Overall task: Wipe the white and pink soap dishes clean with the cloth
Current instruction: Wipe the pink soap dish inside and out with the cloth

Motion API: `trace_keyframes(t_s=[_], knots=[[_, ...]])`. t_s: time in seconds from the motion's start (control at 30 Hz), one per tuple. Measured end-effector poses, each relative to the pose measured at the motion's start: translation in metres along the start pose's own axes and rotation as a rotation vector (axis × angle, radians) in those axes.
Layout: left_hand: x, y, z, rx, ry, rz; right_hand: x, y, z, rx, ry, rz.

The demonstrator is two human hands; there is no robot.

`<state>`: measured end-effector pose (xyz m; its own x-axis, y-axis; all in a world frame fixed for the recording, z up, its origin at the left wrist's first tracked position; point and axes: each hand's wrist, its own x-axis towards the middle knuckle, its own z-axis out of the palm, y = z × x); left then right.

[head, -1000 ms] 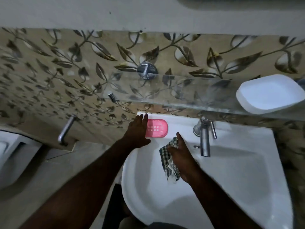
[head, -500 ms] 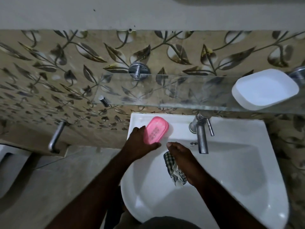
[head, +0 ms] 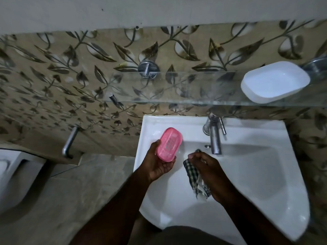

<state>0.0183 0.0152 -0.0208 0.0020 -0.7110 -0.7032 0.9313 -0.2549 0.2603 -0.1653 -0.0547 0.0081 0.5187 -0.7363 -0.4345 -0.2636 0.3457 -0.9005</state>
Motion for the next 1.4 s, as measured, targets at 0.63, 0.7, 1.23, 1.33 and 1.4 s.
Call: trace_keyframes(t_s=[0.63, 0.7, 1.23, 1.33, 1.4], knots=[[-0.017, -0.051, 0.019, 1.268, 0.489, 1.09, 0.001, -0.011, 0.005, 0.043, -0.046, -0.037], [-0.019, -0.051, 0.014, 1.263, 0.464, 1.118, 0.008, -0.009, 0.006, 0.013, 0.005, -0.007], [-0.039, 0.015, 0.039, 0.674, 0.164, 0.514, 0.008, -0.031, -0.007, 0.134, -0.161, -0.006], [-0.038, 0.015, 0.046, 0.576, -0.022, 0.267, 0.01, -0.037, -0.004, 0.067, -0.215, 0.002], [-0.035, 0.008, 0.049, 0.49, -0.059, 0.196, 0.011, -0.039, -0.003, 0.037, -0.202, 0.015]])
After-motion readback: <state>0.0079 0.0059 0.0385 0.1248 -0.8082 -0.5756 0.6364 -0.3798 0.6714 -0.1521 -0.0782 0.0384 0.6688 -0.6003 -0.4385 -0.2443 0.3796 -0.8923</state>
